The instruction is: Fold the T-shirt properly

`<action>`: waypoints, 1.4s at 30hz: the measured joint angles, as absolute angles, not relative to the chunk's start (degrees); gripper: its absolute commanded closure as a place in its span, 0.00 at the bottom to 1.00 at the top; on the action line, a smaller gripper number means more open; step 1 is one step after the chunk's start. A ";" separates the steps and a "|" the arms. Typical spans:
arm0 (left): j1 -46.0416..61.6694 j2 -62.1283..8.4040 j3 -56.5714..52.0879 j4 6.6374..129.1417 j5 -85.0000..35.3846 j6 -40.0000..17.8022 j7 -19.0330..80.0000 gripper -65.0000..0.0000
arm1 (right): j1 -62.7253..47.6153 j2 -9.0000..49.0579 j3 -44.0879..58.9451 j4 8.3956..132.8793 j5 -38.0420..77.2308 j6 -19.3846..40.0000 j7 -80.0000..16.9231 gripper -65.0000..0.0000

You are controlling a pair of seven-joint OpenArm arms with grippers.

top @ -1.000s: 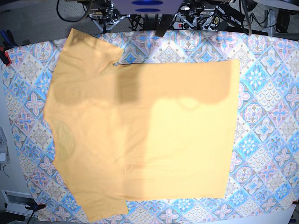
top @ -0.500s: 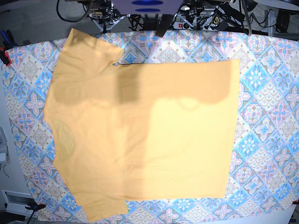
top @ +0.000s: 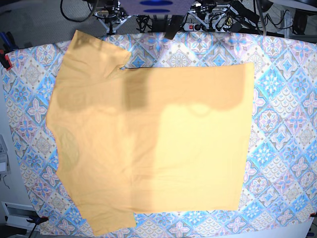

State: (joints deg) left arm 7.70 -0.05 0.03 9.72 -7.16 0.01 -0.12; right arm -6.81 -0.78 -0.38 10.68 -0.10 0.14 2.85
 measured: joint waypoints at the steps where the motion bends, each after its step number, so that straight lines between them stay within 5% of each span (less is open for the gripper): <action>1: 7.84 -0.14 0.03 9.72 -7.18 0.01 -0.05 1.00 | -7.16 -0.51 -0.38 10.68 -0.16 0.16 2.90 1.00; 27: 20.10 -3.01 0.21 21.34 -6.94 -0.03 -0.34 1.00 | -21.47 3.51 -0.47 24.34 -0.49 -0.03 2.81 1.00; 42: 25.67 -3.84 0.40 21.39 -6.66 0.01 -15.90 1.00 | -29.61 5.89 -0.62 36.69 -0.51 0.12 3.22 1.00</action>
State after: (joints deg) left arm 25.67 -3.84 0.40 21.39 -6.66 0.01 -15.90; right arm -29.61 5.89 -0.62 36.69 -0.51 0.12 3.22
